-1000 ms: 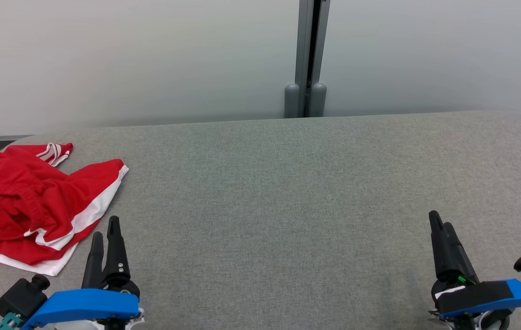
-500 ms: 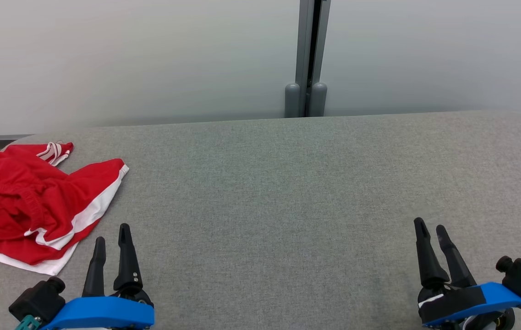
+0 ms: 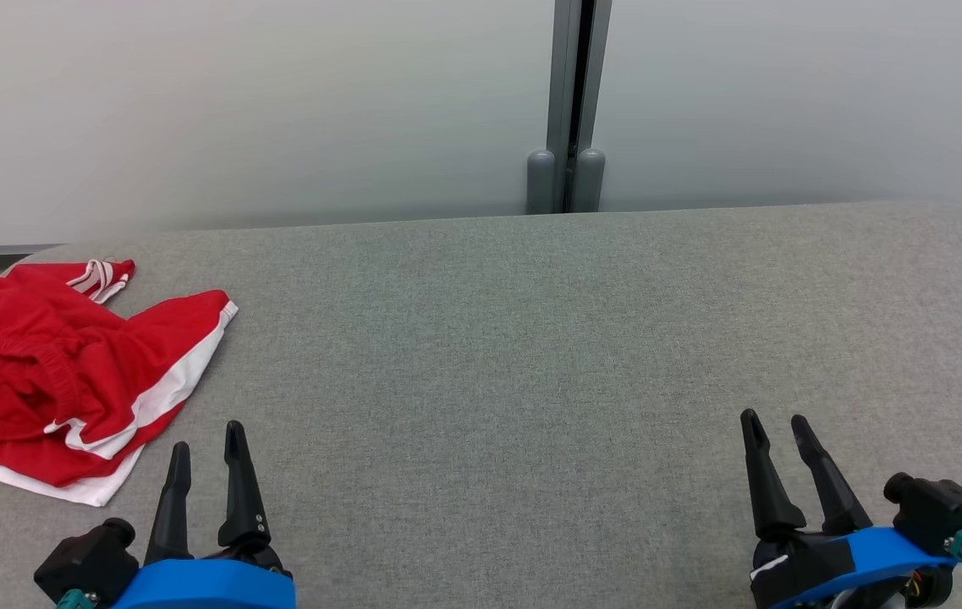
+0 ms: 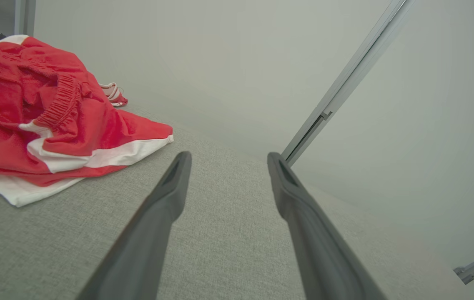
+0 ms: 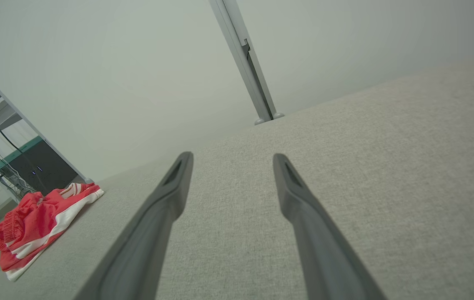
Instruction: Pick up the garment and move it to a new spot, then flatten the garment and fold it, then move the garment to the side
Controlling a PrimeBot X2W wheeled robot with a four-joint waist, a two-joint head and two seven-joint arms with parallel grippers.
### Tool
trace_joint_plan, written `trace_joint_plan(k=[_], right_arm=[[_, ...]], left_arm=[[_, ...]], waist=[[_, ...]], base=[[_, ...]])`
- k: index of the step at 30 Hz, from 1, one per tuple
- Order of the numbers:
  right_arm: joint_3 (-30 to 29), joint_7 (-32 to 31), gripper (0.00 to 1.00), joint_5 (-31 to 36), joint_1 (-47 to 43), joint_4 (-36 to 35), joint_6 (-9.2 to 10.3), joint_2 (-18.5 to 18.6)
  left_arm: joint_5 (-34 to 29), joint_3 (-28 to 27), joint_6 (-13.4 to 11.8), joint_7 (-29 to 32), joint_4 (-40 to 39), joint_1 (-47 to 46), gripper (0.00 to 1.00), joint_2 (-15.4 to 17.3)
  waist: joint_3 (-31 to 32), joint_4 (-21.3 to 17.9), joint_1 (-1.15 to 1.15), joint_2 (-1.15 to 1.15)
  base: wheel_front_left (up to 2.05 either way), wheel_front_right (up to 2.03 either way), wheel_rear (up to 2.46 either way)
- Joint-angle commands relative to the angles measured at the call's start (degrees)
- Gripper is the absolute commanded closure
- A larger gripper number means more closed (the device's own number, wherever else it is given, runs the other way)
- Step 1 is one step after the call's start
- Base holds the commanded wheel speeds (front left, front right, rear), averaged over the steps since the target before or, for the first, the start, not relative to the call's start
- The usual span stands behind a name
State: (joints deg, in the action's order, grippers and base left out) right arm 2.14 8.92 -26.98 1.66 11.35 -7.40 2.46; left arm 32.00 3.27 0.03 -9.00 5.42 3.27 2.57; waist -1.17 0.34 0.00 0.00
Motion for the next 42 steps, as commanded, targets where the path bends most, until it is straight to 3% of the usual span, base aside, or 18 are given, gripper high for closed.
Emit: trace_joint_plan(k=[1, 42], right_arm=[[0.3, 0.6, 0.00, 1.8, 0.7, -0.4, -0.10, 0.5], [1.8, 5.5, 0.00, 22.7, -0.6, 1.1, -0.10, 0.6]], left_arm=[[-1.6, 0.2, 0.0, -0.5, -0.3, 0.1, 0.00, 0.4], [-16.0, -0.1, -1.6, -5.5, 4.5, 3.2, 0.00, 0.4]], waist=[[0.0, 0.0, 0.00, 0.00], [0.7, -0.1, 0.00, 0.00]], base=[[0.00, 0.00, 0.00], [0.00, 0.00, 0.00]])
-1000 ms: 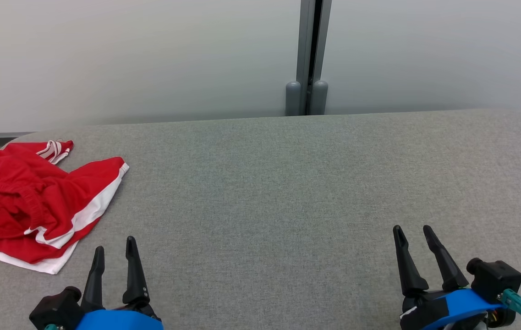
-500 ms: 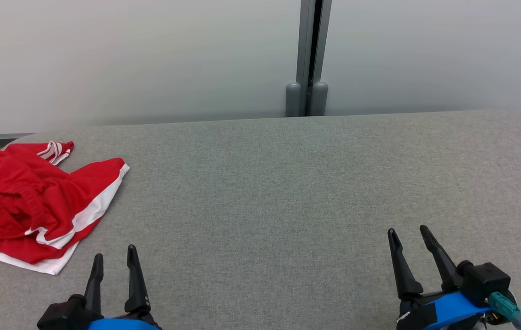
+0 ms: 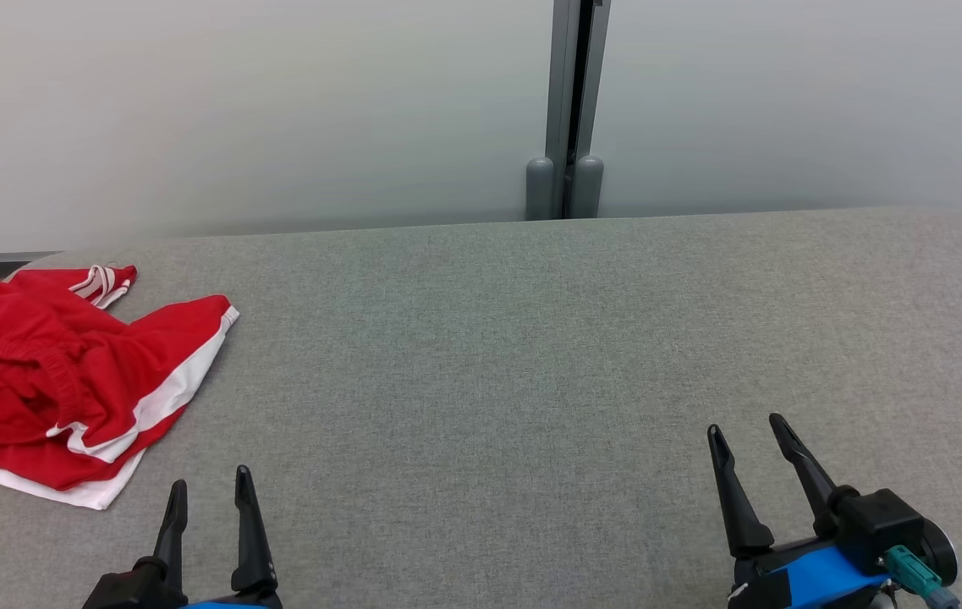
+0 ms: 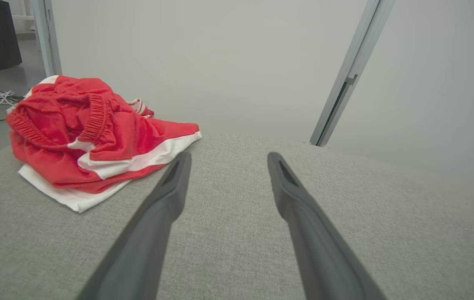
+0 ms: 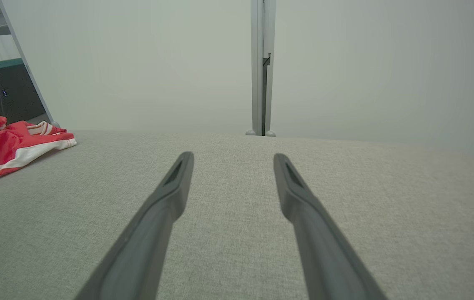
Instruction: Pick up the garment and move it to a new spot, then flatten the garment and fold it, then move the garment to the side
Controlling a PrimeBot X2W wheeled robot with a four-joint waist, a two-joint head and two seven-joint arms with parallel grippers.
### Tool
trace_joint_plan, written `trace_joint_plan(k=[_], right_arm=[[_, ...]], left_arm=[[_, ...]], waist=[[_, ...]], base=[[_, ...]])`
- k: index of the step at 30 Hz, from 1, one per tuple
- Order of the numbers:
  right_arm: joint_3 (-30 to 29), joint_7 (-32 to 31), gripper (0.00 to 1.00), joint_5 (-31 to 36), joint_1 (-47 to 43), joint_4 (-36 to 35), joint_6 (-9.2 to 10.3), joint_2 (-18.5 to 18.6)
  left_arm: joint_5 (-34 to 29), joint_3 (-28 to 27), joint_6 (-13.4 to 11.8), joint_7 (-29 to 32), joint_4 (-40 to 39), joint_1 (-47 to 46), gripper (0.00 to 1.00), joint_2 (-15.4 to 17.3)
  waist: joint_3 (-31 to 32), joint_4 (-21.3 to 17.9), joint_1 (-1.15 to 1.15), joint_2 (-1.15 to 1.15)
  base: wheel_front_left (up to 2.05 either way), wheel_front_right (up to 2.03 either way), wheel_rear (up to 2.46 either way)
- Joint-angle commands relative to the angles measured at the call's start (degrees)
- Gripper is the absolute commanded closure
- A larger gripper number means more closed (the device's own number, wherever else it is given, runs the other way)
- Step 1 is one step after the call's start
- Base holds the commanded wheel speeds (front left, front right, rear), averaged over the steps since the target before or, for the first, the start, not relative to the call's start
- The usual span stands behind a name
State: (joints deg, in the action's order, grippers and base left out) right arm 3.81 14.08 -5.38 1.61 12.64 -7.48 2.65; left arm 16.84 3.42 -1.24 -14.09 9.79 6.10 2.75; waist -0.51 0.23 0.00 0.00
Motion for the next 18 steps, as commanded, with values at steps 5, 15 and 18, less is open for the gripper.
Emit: trace_joint_plan(k=[5, 15, 18], right_arm=[[0.3, 0.9, 0.00, 2.4, -0.7, 0.1, -0.02, 0.4], [0.5, 1.2, 0.00, 2.6, -0.3, 0.5, -0.02, 0.4], [0.5, 1.2, 0.00, 2.6, -0.2, 0.6, -0.02, 0.4]], left_arm=[[-2.0, -0.2, -0.4, -0.8, 0.4, 0.4, 0.00, 0.2], [-2.7, -0.7, 0.0, -1.2, 1.3, 0.0, 0.00, 0.2], [-2.7, -0.8, 0.0, -1.2, 1.5, -0.2, 0.00, 0.2]], waist=[[-0.1, 0.0, 0.00, 0.00], [-0.2, 0.0, 0.00, 0.00], [-0.2, 0.0, 0.00, 0.00]], base=[[0.00, 0.00, 0.00], [0.00, 0.00, 0.00], [0.00, 0.00, 0.00]])
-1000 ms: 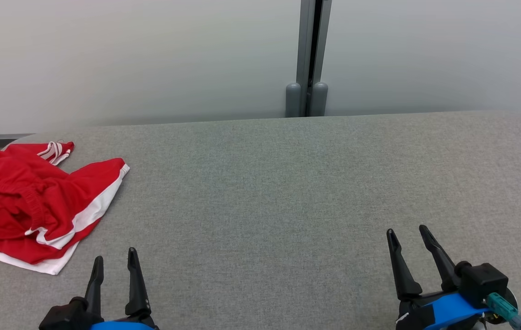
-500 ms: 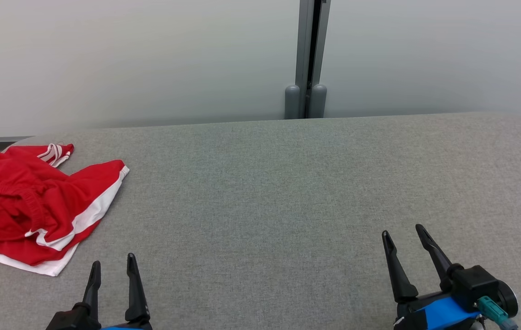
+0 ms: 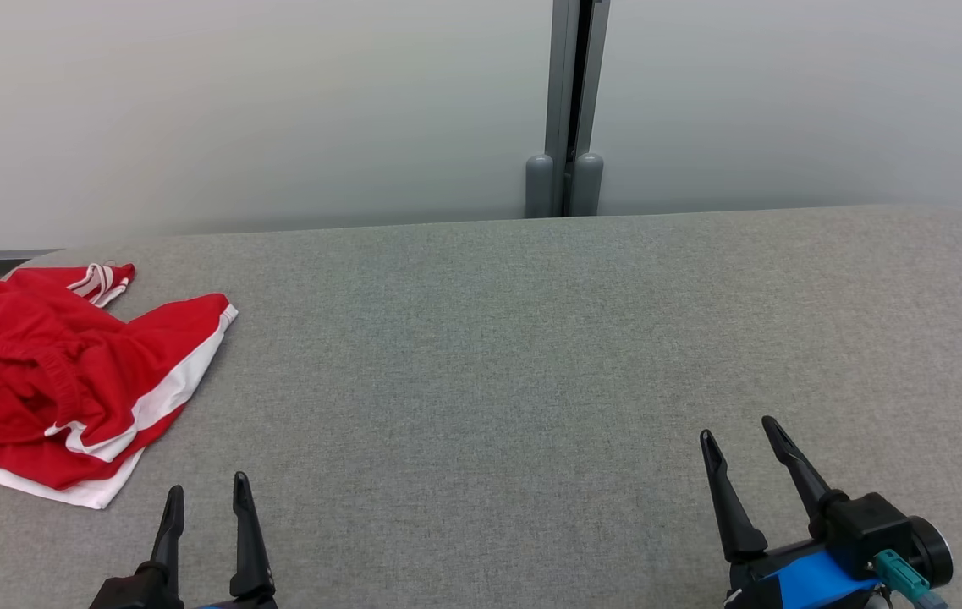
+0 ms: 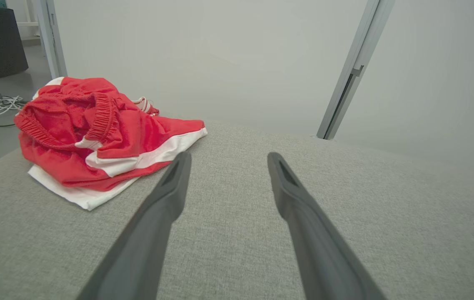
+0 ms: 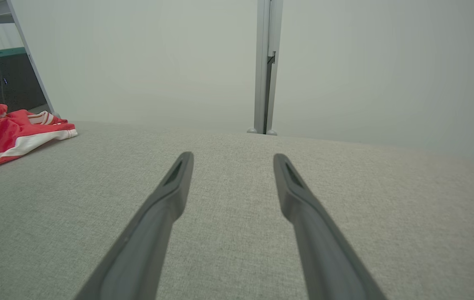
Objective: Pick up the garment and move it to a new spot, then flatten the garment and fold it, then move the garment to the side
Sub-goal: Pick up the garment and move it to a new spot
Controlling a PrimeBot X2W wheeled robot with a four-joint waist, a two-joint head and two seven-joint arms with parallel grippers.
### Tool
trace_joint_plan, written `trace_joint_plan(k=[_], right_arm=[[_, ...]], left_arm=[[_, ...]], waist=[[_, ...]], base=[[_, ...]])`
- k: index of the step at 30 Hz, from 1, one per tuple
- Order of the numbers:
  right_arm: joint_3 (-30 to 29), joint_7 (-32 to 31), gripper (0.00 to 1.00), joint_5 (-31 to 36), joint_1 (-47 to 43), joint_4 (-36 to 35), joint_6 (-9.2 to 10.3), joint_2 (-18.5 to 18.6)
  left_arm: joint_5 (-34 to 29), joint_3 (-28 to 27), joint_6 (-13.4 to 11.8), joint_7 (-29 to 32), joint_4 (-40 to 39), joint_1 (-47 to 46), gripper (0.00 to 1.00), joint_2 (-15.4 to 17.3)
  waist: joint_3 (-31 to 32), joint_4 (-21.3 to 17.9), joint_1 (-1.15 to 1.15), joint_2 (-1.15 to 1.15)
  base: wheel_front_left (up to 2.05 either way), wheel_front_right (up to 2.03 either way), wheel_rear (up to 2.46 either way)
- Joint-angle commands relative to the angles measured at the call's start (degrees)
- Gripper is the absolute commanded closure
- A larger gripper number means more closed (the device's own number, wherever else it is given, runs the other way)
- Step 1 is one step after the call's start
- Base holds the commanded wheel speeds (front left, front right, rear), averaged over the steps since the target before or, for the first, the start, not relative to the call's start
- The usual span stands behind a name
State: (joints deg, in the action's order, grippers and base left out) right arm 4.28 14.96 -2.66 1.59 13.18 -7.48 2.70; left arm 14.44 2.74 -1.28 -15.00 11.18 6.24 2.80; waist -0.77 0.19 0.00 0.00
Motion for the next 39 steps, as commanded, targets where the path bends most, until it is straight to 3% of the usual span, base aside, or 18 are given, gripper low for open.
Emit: trace_joint_plan(k=[1, 18, 33, 39], right_arm=[[0.0, 0.4, 0.00, -0.1, -0.1, 0.1, -0.02, 0.3], [-1.0, 0.4, 0.00, -0.3, -0.7, -0.3, -0.02, 0.3], [-0.5, 0.3, 0.00, -0.7, -0.4, -0.1, -0.02, 0.3], [1.0, 0.3, 0.00, -1.2, -0.6, 0.5, -0.02, 0.3]], left_arm=[[-0.3, -0.1, 0.0, -0.3, 0.1, -0.4, 0.00, 0.2], [-0.3, 0.6, -0.1, -0.3, 0.3, -0.9, 0.00, 0.2], [-0.8, 0.2, -1.7, -0.3, -1.9, 0.5, 0.00, 0.4], [-0.4, -0.4, -2.4, 0.1, -3.0, 1.6, 0.00, 1.0]], waist=[[0.0, 0.0, 0.00, 0.00], [-0.3, 1.6, 0.00, 0.00], [-0.7, 22.2, 0.00, 0.00], [0.1, 27.1, 0.00, 0.00]], base=[[0.00, 0.00, 0.00], [0.00, 0.00, 0.00], [0.00, 0.00, 0.00], [0.00, 0.00, 0.00]])
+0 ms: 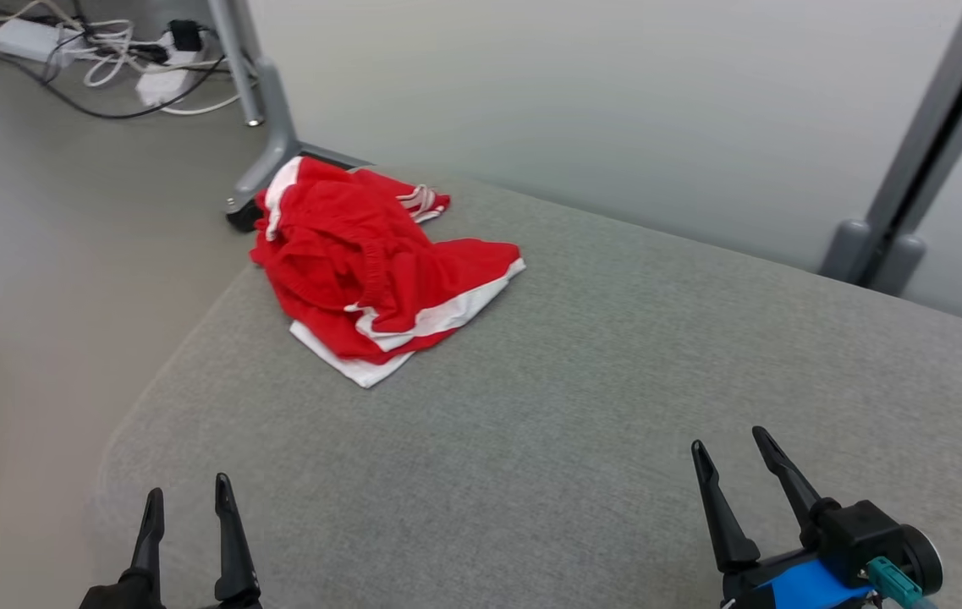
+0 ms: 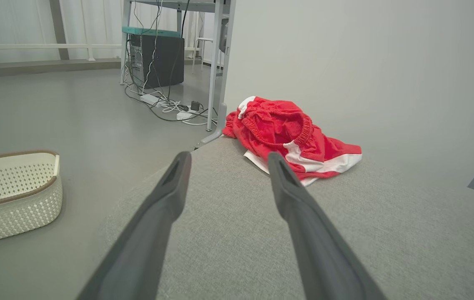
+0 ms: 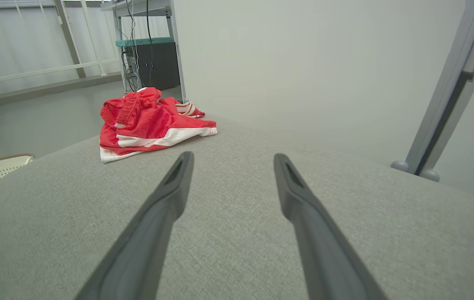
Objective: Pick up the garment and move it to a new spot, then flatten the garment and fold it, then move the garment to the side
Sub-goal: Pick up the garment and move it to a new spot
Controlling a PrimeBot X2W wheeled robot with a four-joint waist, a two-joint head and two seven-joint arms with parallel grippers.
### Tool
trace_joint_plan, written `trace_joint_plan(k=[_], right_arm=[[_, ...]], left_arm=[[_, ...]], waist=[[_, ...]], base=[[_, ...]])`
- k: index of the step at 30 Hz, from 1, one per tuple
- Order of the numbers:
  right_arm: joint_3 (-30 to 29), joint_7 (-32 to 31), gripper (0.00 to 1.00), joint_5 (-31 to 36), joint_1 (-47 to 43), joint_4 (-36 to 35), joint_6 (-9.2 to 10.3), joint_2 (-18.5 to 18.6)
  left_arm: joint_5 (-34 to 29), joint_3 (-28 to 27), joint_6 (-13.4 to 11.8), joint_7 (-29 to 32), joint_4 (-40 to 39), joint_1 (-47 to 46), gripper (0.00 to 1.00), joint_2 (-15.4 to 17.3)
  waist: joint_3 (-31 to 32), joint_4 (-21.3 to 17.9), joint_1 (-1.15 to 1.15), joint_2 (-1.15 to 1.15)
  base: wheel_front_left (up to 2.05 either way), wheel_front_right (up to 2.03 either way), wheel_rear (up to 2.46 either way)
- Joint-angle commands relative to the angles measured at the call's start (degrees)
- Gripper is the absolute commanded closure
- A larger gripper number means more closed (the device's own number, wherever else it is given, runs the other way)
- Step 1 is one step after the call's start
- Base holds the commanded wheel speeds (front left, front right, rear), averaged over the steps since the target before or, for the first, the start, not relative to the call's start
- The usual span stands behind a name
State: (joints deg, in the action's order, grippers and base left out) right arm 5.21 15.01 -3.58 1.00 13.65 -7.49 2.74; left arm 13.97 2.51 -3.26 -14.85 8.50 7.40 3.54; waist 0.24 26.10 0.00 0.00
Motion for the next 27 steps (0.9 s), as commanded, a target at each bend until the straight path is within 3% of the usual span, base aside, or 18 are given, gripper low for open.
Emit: trace_joint_plan(k=[1, 8, 15, 22, 27], right_arm=[[0.2, 0.3, 0.00, -0.4, -0.1, 0.1, -0.01, 0.3], [1.0, 0.3, 0.00, -0.5, 0.1, 0.4, -0.01, 0.3], [1.6, 0.3, 0.00, 0.3, 1.0, -0.2, -0.01, 0.3], [0.1, 0.3, 0.00, 3.1, 1.9, -1.3, -0.01, 0.2], [-0.4, 0.3, 0.00, 5.4, 3.4, -2.0, -0.01, 0.2]], left_arm=[[0.0, -0.1, -0.3, 0.1, -0.6, 0.5, 0.00, 0.4], [0.2, 0.4, -1.0, 0.9, -2.2, 1.3, 0.00, 0.5], [0.9, -0.7, -1.8, 1.3, -4.2, 1.1, 0.00, 1.2], [0.5, -5.7, -1.3, 3.1, -7.0, -9.6, 0.00, 9.1], [1.4, -7.1, 1.6, 8.2, -5.2, -22.4, 0.00, 15.7]], waist=[[-0.8, 1.6, 0.00, 0.00], [-0.4, 2.5, 0.00, 0.00], [-1.7, 0.9, 0.00, 0.00], [-4.7, -0.5, 0.00, 0.00], [-7.9, -2.0, 0.00, 0.00]], base=[[0.00, 0.00, 0.00], [0.00, 0.00, 0.00], [0.00, 0.00, 0.00], [0.00, 0.00, 0.00], [0.00, 0.00, 0.00]])
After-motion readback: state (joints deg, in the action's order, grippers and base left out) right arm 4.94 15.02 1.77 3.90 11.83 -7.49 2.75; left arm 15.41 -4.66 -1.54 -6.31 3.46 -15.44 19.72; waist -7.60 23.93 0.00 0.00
